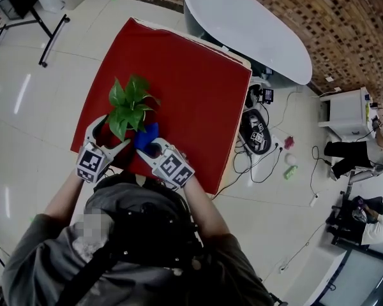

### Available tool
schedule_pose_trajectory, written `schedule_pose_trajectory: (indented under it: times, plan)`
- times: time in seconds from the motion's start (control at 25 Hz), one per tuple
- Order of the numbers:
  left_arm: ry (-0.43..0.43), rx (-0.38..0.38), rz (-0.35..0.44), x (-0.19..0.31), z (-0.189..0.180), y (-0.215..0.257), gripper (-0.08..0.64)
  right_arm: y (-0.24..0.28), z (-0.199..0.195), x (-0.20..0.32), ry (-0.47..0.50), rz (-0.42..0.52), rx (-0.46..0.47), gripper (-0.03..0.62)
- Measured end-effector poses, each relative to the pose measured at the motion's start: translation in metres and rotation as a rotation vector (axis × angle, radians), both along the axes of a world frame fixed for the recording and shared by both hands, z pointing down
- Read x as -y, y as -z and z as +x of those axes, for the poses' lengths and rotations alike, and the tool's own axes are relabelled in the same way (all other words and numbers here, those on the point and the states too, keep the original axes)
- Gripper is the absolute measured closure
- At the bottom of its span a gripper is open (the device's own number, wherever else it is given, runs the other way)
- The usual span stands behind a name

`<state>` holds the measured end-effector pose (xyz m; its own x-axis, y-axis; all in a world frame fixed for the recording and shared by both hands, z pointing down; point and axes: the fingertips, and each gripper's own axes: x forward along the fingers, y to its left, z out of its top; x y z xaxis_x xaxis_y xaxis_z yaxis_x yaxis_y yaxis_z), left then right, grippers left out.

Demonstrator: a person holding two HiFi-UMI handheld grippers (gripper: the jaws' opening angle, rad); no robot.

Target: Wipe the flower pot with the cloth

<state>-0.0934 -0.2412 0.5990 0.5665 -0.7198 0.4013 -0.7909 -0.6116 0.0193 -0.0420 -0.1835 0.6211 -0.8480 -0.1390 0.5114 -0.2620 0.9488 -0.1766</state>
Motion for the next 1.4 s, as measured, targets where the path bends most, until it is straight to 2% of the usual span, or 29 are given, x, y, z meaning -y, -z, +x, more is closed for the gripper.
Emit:
schedule_pose_trajectory:
  times: [0.16,0.28,0.52,0.68,0.88,1.12,1.4]
  plan:
    - [0.022,-0.021,-0.036,0.008,0.008,0.003,0.109,0.005,-0.002,-0.004,0.02,-0.014,-0.004,0.514]
    - [0.045,-0.065,-0.075,0.024,0.014,0.011,0.104,0.019,0.007,0.008,-0.042,-0.062,0.04,0.514]
    - [0.133,0.025,0.009,0.036,0.021,0.009,0.104,0.018,0.051,0.01,-0.218,-0.089,0.067,0.514]
    - [0.165,0.023,0.025,0.035,0.02,0.003,0.109,0.007,0.071,0.02,-0.253,-0.058,0.032,0.514]
    - [0.081,0.032,0.047,0.03,0.023,-0.001,0.109,-0.005,0.065,0.057,-0.196,-0.02,-0.021,0.514]
    - [-0.032,0.011,0.056,0.042,0.017,-0.001,0.109,-0.02,0.023,0.104,-0.101,-0.007,-0.085,0.514]
    - [-0.057,-0.012,0.042,0.039,0.015,-0.008,0.107,-0.029,0.006,0.109,-0.024,0.024,-0.125,0.514]
